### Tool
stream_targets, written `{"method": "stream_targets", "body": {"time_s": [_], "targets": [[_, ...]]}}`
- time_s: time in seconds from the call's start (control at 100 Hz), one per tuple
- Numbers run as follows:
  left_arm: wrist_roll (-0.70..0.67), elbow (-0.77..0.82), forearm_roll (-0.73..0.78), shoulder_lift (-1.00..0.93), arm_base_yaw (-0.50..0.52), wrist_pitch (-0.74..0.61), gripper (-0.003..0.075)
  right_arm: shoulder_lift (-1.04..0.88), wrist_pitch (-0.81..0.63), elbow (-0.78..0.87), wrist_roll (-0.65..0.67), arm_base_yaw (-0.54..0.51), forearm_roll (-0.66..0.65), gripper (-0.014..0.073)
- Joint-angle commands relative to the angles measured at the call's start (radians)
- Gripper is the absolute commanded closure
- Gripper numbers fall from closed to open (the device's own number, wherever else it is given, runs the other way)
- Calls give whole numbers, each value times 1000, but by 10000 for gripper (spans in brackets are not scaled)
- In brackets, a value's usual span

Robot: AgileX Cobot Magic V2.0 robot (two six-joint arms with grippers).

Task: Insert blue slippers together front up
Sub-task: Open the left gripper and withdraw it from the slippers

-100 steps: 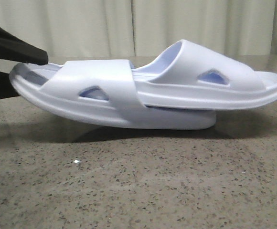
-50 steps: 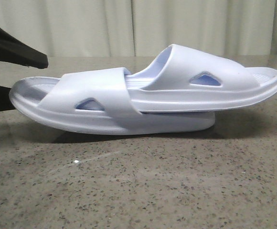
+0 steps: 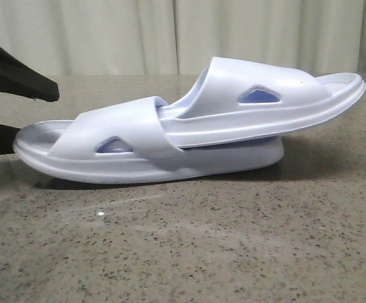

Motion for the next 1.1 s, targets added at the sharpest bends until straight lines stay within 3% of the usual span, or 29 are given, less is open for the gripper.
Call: {"method": "stream_targets", "body": {"time_s": [0.0, 0.41, 0.76, 0.87, 1.09], "targets": [[30, -28, -53, -18, -8, 37, 301, -8, -31, -35, -12, -6, -20, 206], [227, -37, -142, -18, -8, -82, 301, -8, -24, -35, -12, -6, -22, 207], [451, -163, -142, -64, 36, -135, 302, -8, -64, -35, -13, -6, -151, 207], [496, -210, -142, -121, 43, -239, 302, -8, -83, -35, -29, -6, -219, 207], [556, -232, -74, -318, 43, -522, 302, -8, -125, -35, -240, -6, -228, 207]]}}
